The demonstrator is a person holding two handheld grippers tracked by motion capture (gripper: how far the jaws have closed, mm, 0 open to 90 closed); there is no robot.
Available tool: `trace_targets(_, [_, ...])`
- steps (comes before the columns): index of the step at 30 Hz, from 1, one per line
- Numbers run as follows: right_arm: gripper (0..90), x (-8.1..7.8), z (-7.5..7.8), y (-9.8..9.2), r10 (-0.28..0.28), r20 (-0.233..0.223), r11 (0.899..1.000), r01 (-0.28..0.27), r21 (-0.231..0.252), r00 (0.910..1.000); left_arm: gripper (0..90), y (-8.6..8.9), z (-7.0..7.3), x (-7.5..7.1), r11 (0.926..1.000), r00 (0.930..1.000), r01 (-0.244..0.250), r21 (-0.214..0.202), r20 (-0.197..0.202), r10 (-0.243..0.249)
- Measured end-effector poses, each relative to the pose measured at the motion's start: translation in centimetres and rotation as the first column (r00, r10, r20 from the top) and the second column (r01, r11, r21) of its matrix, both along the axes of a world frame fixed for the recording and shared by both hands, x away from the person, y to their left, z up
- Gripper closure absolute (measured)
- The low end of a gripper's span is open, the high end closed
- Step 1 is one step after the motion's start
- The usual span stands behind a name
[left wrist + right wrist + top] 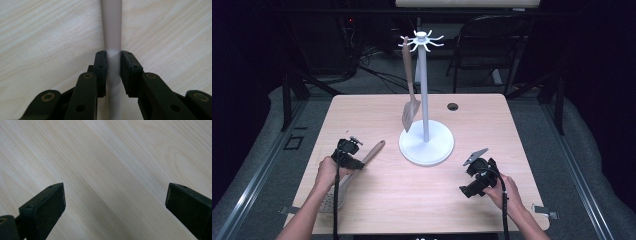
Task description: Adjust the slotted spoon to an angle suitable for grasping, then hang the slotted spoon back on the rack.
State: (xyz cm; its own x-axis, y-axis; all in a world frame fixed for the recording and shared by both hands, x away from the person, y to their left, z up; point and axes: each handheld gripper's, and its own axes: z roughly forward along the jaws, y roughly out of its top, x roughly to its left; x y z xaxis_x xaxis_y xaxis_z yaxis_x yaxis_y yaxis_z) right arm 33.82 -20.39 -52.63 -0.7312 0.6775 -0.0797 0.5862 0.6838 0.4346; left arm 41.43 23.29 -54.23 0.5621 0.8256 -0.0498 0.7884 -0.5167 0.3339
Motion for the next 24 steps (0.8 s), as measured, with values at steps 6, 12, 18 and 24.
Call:
trace_targets(6, [2.4,0.0,-0.1,0.2,-0.006,0.007,1.000,0.006,0.014,1.0000,72.3,-0.4,0.0,0.3,0.9993,0.9998,0.012,0.036,-0.017,-0.012])
trace_targets(12, [2.4,-0.1,0.0,0.0,-0.001,0.004,1.000,0.001,0.006,1.0000,74.4,-0.9,-0.5,0.5,0.9964,0.9986,0.025,0.081,-0.048,-0.021])
trace_targets(18, [2.5,-0.1,-0.1,-0.3,-0.011,0.000,1.000,0.011,0.013,0.9999,75.6,-0.7,-0.5,0.4,0.9983,0.9989,0.027,0.051,-0.040,-0.025])
trace_targets(24, [2.5,-0.1,0.1,-0.2,-0.010,0.007,1.000,0.010,0.015,0.9999,76.0,0.0,0.3,-0.7,1.0000,0.9992,0.009,-0.005,0.040,-0.009])
